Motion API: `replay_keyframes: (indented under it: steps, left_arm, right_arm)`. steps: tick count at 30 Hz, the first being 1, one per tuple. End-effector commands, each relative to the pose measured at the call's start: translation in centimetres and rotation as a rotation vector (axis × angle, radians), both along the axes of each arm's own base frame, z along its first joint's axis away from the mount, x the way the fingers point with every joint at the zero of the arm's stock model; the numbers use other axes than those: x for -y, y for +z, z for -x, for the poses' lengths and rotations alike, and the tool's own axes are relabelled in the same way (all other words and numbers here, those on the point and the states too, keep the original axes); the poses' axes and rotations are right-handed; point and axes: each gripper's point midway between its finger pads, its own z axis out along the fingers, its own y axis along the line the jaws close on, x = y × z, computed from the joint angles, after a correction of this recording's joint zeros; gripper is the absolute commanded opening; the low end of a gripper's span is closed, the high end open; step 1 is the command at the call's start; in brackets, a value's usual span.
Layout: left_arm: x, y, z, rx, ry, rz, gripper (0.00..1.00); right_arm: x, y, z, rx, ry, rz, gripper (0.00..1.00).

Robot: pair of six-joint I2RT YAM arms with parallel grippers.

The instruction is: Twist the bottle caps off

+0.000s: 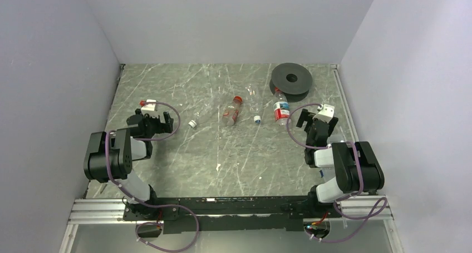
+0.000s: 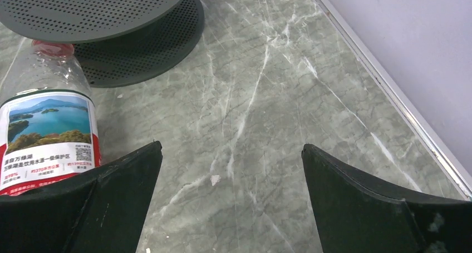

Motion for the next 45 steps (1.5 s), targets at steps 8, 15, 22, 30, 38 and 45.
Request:
replay_keyframes:
  steps: [8,15,22,30,38,45]
  left_arm:
    - [-0.3,1.1,-0.5,0.049,0.004,-0.016,0.99]
    - [0.2,1.8,-0.5,0.042,-0.035,-0.013,0.99]
    - [2.0,5.0,-1.3,-0.265,-0.223,0.061,0.99]
    - [1.4,10.9,0.9,-0.332,-0.24,0.071,0.99]
    - [2.5,8.8,0.2,-0.389,-0.274,-0.099,0.99]
    - [2.1,4.0,-4.0,-0.464,-0.206,-0.311,0.99]
  right_arm:
    - [0.8,2.0,0.0,0.078,-0.049,0.005,1.0]
    - [1.5,4.0,-1.3,-0.077,-0.154,-0.068,1.0]
    - [-2.8,5.1,-4.3,-0.196,-0.138,-0.482,1.0]
    - [-15.0,10.0,-5.1,-0.299,0.155,-0.319,1.0]
    - [-26.4,11.2,-2.2,-0.347,0.24,-0.222,1.0]
    - [-31.4,12.6,0.7,-0.355,0.345,-0.211,1.0]
